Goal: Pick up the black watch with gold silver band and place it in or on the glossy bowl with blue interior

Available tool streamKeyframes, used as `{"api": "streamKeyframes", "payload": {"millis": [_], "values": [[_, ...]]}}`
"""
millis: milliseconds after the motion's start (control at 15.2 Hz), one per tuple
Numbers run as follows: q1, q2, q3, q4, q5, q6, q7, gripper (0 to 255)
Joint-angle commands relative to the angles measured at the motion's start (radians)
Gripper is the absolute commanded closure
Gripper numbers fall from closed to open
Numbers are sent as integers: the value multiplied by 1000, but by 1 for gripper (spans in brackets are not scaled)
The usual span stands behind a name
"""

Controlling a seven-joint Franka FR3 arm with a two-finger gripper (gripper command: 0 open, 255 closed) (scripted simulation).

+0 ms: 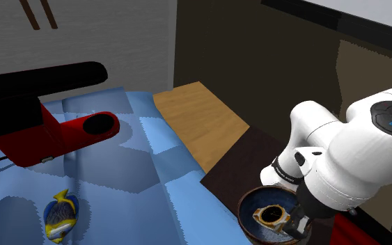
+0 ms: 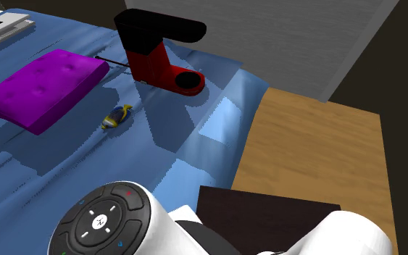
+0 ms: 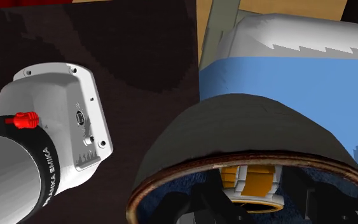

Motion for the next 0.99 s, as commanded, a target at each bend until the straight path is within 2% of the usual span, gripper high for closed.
{"api": "streamKeyframes", "payload": {"millis": [0,264,462,924], "values": [[-7,-7,-19,22,-20,-28,3,255],[-15,-15,-44,55,-45,-68,9,255],[-46,-8,-106,147,-108,-153,10,255],[-28,-3,-55,63,-58,-66,-3,255]]}}
